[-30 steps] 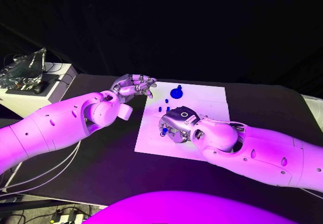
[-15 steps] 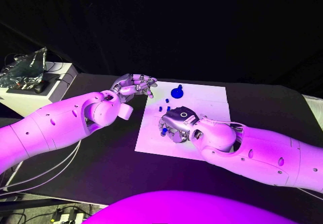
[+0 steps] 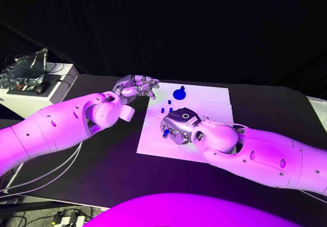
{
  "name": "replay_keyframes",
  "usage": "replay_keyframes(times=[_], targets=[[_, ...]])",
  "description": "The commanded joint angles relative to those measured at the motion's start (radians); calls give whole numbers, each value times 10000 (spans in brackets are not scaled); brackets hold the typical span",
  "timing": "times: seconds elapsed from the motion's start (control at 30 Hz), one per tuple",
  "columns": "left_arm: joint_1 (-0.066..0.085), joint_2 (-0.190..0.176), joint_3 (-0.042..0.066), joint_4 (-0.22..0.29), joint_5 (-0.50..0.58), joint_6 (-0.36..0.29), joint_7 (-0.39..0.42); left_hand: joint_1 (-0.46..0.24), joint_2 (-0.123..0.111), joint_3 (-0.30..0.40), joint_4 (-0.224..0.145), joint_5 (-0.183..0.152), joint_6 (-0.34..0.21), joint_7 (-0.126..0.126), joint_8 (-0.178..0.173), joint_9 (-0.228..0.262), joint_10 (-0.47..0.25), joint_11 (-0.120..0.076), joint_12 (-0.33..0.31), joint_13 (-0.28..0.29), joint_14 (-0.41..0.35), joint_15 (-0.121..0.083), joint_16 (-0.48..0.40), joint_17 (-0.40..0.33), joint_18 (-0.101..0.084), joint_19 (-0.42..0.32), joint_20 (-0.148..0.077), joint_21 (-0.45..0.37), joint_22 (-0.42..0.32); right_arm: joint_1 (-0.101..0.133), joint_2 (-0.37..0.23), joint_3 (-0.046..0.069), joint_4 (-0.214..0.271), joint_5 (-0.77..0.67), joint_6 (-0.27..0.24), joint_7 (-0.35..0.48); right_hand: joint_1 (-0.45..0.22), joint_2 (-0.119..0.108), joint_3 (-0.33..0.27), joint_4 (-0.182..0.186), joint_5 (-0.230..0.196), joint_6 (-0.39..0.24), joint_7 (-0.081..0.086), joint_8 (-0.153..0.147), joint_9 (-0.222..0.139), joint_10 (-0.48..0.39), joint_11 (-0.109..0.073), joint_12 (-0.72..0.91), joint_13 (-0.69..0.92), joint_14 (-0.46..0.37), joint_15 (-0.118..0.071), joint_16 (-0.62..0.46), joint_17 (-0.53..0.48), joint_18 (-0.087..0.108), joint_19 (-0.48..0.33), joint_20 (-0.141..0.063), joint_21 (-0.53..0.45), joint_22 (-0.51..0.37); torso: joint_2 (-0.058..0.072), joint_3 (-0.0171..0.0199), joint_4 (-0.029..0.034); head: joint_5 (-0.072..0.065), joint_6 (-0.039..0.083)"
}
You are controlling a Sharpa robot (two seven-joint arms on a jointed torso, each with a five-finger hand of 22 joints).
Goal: Assemble the parts on the task board
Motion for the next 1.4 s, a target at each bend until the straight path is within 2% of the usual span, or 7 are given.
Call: replay_keyframes(times=[0.03,0.2,0.6,0.8,1.03,1.4], targets=[[1,12,9,22,37,191,29,-1,52,48,8,-29,-47,40,-33,-10,-54,2,-67,-9,-12,-3,-59,0,121,-50,-10,-13,10,-42,27,-26,-90,-135,248,65,-143,4,27,-30,38,-38,81,59,215,20,-113,-84,-25,415,-47,-7,-20,-132,531,-78,-70,1784,5,4,11,0,2],[1,6,9,19,36,194,22,-1,52,48,8,-29,-47,40,-33,-10,-54,2,-67,-9,-12,-3,-59,0,121,-50,-10,-13,10,-60,54,-42,-151,-127,317,122,-204,-57,-30,-48,41,-91,94,31,222,-31,-93,-147,-35,412,-23,-14,-35,-127,521,-67,-109,1780,5,0,5,3,2],[1,22,9,-7,33,217,3,-29,54,61,1,-31,-43,44,-30,-13,-58,8,-71,-15,-13,3,-66,1,120,-55,-5,-13,14,-81,28,-62,-136,-116,332,183,-197,-48,-41,-71,45,-64,82,45,237,-5,-104,-151,-29,420,-21,-1,-5,-133,526,-64,-68,1793,-2,3,0,23,2],[1,22,9,-15,32,221,-2,-29,54,61,1,-31,-43,44,-30,-13,-58,8,-71,-15,-13,3,-66,1,120,-55,-5,-13,14,-84,3,-64,-88,-117,208,165,-190,-3,-40,-90,63,-9,67,75,263,60,-120,-149,-17,422,-37,3,3,-136,529,-64,-41,1804,2,12,2,32,2],[1,26,9,-18,29,231,-17,-29,54,61,1,-31,-43,44,-30,-13,-58,8,-71,-15,-13,3,-66,1,120,-55,-5,-13,14,-88,-14,-65,-47,-122,-101,89,-210,50,-10,-85,170,-16,65,73,279,89,-122,-175,-17,423,-47,5,8,-138,533,-66,-26,1812,3,5,-3,44,2],[1,28,9,-21,28,257,-41,-56,53,69,-2,-33,-41,45,-27,-15,-68,12,-78,-20,-15,8,-73,3,119,-61,-1,-15,17,-91,-24,-65,-5,-127,-171,60,-210,52,-6,-94,195,-5,62,80,288,109,-127,-176,-14,426,-49,11,23,-140,535,-67,-12,1817,1,3,0,60,2]])
